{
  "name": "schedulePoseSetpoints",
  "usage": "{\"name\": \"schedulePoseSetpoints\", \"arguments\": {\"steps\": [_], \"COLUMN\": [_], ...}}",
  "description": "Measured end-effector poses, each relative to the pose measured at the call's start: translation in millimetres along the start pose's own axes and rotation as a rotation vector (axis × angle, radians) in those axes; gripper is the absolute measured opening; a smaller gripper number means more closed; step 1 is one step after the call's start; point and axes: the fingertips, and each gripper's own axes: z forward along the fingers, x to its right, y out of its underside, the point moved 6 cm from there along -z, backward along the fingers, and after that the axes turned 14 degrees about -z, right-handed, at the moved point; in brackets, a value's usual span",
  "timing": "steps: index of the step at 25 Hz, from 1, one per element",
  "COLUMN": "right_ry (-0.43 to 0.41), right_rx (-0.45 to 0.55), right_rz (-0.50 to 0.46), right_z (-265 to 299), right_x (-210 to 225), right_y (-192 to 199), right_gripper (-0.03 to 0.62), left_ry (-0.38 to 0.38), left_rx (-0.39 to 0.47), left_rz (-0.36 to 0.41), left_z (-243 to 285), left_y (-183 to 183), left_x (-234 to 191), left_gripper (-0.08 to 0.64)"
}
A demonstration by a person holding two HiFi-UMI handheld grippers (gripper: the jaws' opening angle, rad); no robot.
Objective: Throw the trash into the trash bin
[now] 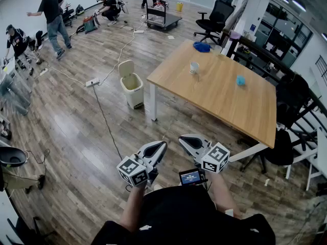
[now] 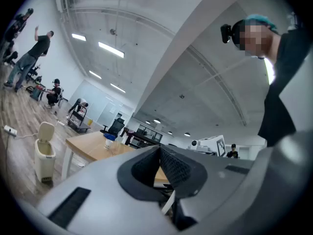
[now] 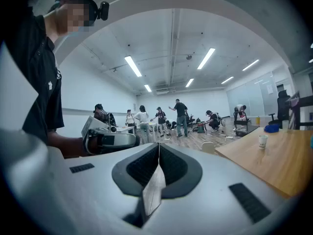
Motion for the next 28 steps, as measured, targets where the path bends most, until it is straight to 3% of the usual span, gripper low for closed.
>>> {"name": "schedulePoseSetpoints", "arguments": {"steps": [4,6,9,13,17,22,28], "right_ry": [-0.005,-0.015,-0.009,0.043,0.103,0.074,0.010], "right_rx": [-0.010,-0.016,-0.034,-0.037,-0.031,-0.009,0.012], "right_rz": [0.006,-0.022,-0.047,-0.004,0.018,0.055,0.091], "right_z": [11.6,19.4,23.9,20.9,31.5,65.7,133.7], "right_x": [-0.2,8.0,20.4,39.2,70.0,122.1,206.0], "right_y": [-2.5,-10.5,-13.6,-7.8,-1.3,10.8,29.5], "right_gripper": [-0.002,-0.002,-0.002,-0.002,-0.002,-0.002,-0.002], "left_ry": [0.001,-0.001,-0.003,-0.001,-0.064,-0.117,-0.153], "left_rx": [-0.037,-0.023,0.000,-0.001,0.008,0.016,-0.054], "left_rz": [0.117,0.140,0.135,0.134,0.089,0.070,0.072], "left_z": [-3.0,3.6,11.7,17.6,20.7,42.2,97.6], "left_y": [-10.0,-23.0,-36.4,-43.1,-50.8,-74.9,-113.1], "left_x": [0.7,-5.2,-16.8,-24.8,-53.5,-96.3,-167.2], "left_gripper": [0.006,0.006,0.006,0.006,0.006,0.006,0.006]}}
